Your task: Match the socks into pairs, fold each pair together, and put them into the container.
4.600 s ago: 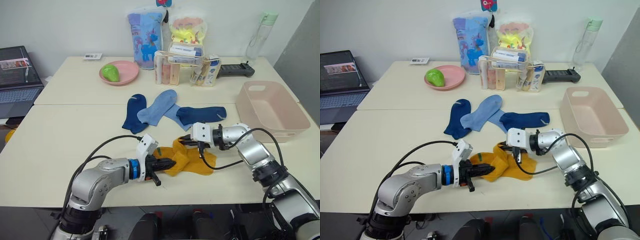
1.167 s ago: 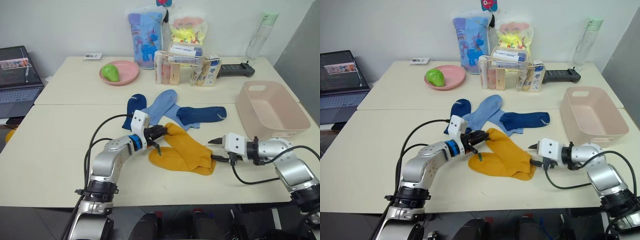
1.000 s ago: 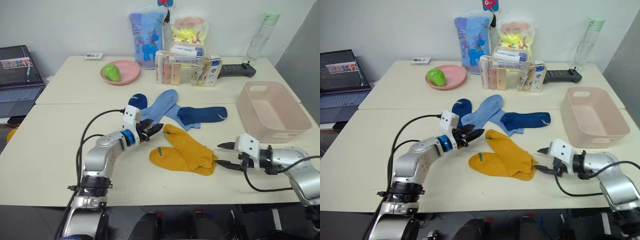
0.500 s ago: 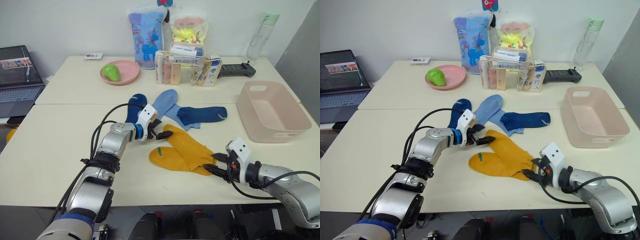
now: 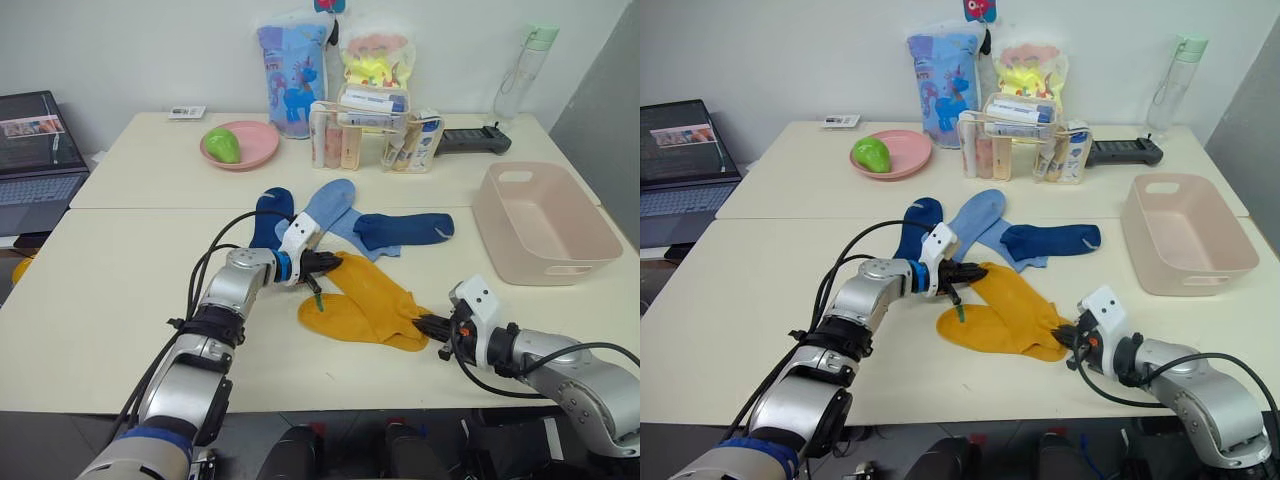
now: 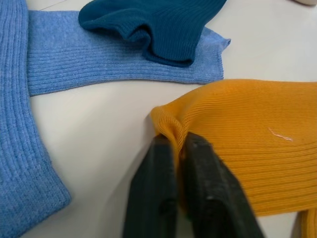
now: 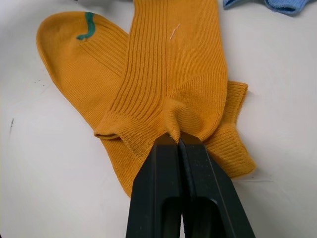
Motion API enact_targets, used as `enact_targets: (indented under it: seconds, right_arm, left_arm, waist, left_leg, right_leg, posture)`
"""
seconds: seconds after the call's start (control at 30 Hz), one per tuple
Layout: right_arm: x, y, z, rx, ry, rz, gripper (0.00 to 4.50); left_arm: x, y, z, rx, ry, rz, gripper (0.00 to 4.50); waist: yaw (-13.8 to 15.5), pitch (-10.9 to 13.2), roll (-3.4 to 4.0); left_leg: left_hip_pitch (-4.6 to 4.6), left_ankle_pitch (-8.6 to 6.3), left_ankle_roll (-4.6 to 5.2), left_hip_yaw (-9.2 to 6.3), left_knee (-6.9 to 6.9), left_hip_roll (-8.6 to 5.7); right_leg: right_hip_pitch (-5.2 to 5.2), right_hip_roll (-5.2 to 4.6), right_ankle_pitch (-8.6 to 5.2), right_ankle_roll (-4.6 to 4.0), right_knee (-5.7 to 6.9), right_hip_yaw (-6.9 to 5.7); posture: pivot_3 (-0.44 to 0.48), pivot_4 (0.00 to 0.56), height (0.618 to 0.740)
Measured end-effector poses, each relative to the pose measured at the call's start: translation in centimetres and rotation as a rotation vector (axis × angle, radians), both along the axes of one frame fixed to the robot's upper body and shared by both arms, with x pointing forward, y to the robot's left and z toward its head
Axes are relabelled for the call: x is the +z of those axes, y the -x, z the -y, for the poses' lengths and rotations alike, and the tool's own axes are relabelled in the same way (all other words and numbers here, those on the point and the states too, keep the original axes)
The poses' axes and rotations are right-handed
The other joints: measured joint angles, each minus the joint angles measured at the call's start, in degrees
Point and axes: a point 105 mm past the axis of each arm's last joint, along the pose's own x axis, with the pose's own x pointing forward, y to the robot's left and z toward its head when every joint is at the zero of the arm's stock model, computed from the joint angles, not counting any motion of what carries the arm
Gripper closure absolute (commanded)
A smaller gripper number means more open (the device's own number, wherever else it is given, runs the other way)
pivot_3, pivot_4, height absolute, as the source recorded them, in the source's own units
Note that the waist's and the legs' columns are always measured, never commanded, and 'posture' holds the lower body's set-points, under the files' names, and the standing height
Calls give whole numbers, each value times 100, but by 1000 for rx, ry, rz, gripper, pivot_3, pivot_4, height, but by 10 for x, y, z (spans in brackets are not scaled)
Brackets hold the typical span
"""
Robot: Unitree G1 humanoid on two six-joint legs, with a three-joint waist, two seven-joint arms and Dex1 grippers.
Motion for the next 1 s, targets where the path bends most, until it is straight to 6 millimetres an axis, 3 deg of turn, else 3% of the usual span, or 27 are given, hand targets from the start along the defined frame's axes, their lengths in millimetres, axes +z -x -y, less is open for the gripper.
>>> enact_targets:
  seconds: [0.33, 0.47, 0.57, 0.83, 0.87, 1.0]
  right_arm:
    - [31, -22, 13, 69, 75, 117, 4500]
    - [26, -31, 15, 115, 96, 100, 4500]
    - [25, -45, 13, 142, 105, 108, 4500]
    - [25, -78, 13, 152, 144, 152, 4500]
    - [24, -82, 13, 153, 153, 156, 4017]
    - [21, -90, 15, 143, 170, 176, 2753]
  left_arm:
    - [14, 26, -16, 110, 180, -64, 4448]
    - [23, 39, -24, 220, 250, -44, 4448]
    - [15, 50, -23, 293, 283, -49, 4448]
    - [13, 42, -22, 386, 318, -25, 4448]
    - [12, 40, -22, 392, 322, -24, 4500]
    - [9, 39, -20, 387, 323, -13, 3482]
  waist:
    - [-38, 0, 0]
    - [-28, 0, 0]
    - [-23, 0, 0]
    - [-14, 0, 0]
    - [-13, 0, 0]
    - [-14, 0, 0]
  left_leg:
    - [1, 0, 0, -1, -1, 3]
    - [2, 0, 0, 2, 0, 3]
    - [5, 0, 0, 4, 1, 2]
    - [4, 1, -1, 7, 1, 2]
    - [4, 1, -1, 7, 1, 2]
    - [2, 1, -1, 7, 0, 2]
  right_leg:
    - [0, 1, 0, 0, 0, 1]
    - [2, 0, 0, 0, -2, 3]
    - [5, 0, 0, 0, 0, 3]
    - [4, 0, 0, 0, -2, 1]
    - [4, 0, 0, -1, -2, 1]
    - [2, 0, 0, -1, -2, 1]
  posture:
    - [0, 150, 740]
    - [0, 150, 740]
    - [0, 150, 740]
    - [0, 150, 740]
    - [0, 150, 740]
    - [0, 150, 740]
